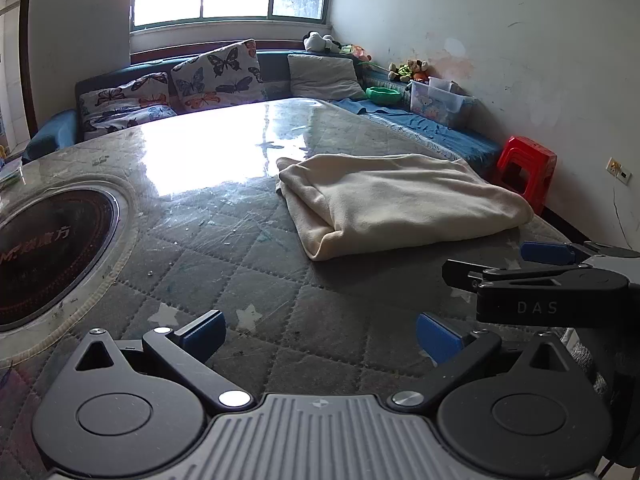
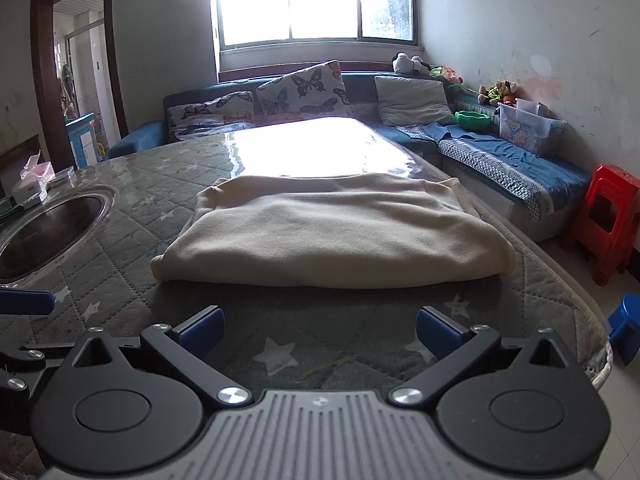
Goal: Fold clothes
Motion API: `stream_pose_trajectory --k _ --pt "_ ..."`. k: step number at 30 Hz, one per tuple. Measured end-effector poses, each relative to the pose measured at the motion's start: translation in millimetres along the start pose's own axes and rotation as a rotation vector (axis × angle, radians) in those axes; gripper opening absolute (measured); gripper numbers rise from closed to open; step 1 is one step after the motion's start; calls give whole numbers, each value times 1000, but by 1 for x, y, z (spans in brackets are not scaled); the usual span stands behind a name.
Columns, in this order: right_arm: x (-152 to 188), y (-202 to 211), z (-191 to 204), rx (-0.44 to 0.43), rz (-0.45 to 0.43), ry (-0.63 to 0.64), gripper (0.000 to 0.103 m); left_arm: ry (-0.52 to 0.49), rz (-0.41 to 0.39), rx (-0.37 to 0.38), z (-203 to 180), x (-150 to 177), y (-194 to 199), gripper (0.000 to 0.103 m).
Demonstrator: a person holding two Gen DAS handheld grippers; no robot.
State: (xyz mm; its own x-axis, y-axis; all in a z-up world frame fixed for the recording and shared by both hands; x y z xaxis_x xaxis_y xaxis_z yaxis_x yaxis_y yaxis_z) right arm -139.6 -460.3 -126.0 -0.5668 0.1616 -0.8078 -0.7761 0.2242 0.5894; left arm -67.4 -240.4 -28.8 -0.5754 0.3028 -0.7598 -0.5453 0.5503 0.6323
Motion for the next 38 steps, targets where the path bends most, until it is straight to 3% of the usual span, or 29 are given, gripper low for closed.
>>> stream_pose_trajectory --k 19,38 --pt "-1 10 -3 5 -15 -5 103 -22 -11 8 -9 -1 3 103" --pt "-1 -12 -3 15 25 -2 103 -15 22 -12 6 -5 -18 103"
Point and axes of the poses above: each gripper's, at about its wrist camera, not at the fingertips, and y roughly against the way its jaws point, z to its left, x to its underside, the point moved 9 cm from there along -y, roughly the way its jaws point, and after that the axes turned 5 degrees about x, right-handed, at the moved point
